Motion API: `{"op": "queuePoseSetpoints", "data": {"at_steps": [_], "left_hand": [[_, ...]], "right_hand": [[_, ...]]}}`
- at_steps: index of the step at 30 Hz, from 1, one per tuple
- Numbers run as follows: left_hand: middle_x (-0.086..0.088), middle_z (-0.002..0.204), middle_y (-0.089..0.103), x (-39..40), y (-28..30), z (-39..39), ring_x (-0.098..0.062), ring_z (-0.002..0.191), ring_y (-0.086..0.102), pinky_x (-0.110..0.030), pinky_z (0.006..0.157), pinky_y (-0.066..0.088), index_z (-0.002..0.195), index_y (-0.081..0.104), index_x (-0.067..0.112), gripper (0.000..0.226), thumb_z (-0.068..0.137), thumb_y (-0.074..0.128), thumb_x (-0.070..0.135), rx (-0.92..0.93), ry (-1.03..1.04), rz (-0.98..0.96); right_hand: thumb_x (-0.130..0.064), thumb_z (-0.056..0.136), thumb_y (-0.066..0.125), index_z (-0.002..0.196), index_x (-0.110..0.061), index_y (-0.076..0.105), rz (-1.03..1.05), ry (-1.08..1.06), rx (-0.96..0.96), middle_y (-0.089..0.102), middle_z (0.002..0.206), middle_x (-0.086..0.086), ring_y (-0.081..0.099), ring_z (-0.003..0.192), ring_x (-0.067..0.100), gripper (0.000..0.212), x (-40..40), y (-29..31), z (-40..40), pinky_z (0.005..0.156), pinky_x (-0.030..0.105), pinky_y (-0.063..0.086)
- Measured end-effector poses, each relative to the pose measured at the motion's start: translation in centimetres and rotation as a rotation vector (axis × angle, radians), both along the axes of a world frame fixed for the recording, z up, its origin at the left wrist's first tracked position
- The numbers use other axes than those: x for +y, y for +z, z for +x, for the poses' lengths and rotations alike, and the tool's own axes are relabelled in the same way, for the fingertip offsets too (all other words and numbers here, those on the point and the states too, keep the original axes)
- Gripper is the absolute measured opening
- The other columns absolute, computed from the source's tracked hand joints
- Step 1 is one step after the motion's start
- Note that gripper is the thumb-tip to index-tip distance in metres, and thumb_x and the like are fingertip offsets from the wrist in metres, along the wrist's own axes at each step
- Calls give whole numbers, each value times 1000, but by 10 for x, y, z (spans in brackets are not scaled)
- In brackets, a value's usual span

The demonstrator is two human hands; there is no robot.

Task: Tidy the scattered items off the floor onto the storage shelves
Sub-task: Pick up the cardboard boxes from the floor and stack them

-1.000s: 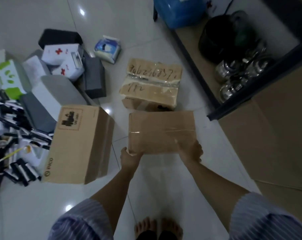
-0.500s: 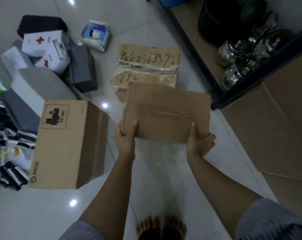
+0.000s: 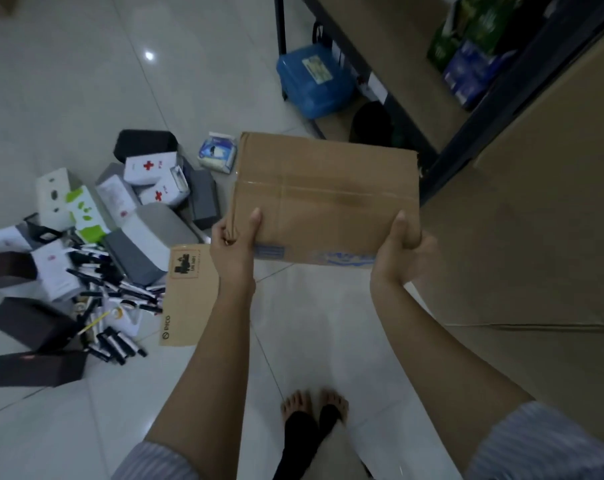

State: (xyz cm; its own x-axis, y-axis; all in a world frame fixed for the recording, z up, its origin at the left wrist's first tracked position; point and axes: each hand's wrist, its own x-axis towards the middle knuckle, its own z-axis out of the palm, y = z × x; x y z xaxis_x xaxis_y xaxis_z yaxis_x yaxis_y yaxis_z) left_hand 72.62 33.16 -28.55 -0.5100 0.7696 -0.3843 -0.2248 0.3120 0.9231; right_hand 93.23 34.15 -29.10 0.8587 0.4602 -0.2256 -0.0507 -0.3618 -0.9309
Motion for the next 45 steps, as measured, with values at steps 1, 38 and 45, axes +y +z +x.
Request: {"op": "queuePoseSetpoints", "data": {"at_steps": [1,38,45], "left_hand": [[-2,113,69,0,24,-2,-18,104,67,-35,92,55,117,60,13,65,68,84,48,-10,2,20],[12,130,59,-10,620,125,-5,112,63,-29,91,53,128,43,41,43,91,60,52,-283,-243,1055],[19,121,56,-23,678,190,-6,112,62,-35,96,53,127,33,42,45,92,60,48,-363,-425,1094]], "right_hand": [[-42,90,66,108,-2,57,38,-2,-12,64,105,15,60,86,21,46,-1,25,1,56,8,36],[-43,91,64,114,-12,62,1210,-220,-309,67,111,1,62,101,7,39,-119,659,89,88,25,52],[-46,90,62,116,-11,62,1285,-287,-447,66,114,3,62,105,11,44,-159,710,137,93,29,52]]}}
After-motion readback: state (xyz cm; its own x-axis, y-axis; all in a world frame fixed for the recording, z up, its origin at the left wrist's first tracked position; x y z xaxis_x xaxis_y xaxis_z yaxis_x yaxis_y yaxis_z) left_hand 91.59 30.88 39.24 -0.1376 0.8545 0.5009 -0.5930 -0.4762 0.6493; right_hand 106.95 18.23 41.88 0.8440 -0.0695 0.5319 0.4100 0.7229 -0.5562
